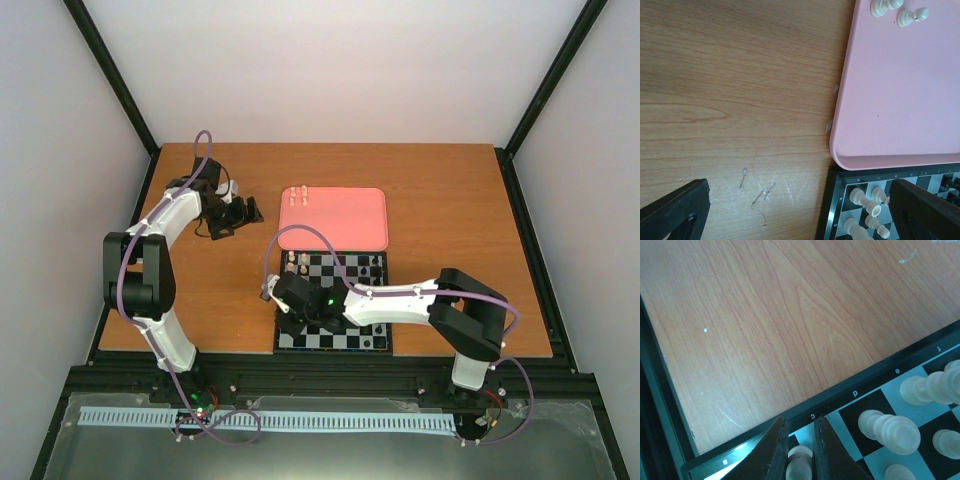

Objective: Set up the chess pieces on the board
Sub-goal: Place the chess piece on the chessboard.

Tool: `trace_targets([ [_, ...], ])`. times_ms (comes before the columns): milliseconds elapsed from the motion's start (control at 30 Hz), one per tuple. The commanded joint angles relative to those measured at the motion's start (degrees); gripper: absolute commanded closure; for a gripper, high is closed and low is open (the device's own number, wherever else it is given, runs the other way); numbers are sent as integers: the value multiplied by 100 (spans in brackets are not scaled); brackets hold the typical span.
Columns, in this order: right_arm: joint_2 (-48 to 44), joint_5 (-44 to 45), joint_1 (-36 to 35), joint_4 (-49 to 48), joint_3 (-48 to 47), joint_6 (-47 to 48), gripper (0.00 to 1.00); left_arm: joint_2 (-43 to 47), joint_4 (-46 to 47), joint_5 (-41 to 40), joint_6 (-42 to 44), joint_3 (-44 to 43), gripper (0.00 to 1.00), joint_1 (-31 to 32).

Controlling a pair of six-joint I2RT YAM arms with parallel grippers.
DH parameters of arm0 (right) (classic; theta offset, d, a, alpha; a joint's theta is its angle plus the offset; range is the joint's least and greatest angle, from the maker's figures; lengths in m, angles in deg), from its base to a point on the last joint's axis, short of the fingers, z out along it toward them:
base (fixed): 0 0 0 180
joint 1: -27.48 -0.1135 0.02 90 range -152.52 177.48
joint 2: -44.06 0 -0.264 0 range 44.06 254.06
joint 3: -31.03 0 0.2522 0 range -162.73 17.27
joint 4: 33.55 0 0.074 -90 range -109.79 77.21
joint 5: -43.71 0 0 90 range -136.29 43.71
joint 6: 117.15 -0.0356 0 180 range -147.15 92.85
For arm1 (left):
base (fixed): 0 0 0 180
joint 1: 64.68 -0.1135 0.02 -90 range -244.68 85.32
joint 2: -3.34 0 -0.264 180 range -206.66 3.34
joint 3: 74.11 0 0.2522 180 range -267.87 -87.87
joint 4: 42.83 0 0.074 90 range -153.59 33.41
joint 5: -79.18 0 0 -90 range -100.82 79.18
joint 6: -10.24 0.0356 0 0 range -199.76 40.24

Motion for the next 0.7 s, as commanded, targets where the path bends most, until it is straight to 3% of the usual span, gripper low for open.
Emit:
trace_targets([
  [0, 176, 210, -51, -220, -18, -134, 91, 159, 52, 2, 40, -24, 0, -34],
  [667, 336, 513, -46, -206, -63, -130, 90, 129, 82, 19, 50, -24, 0, -29],
])
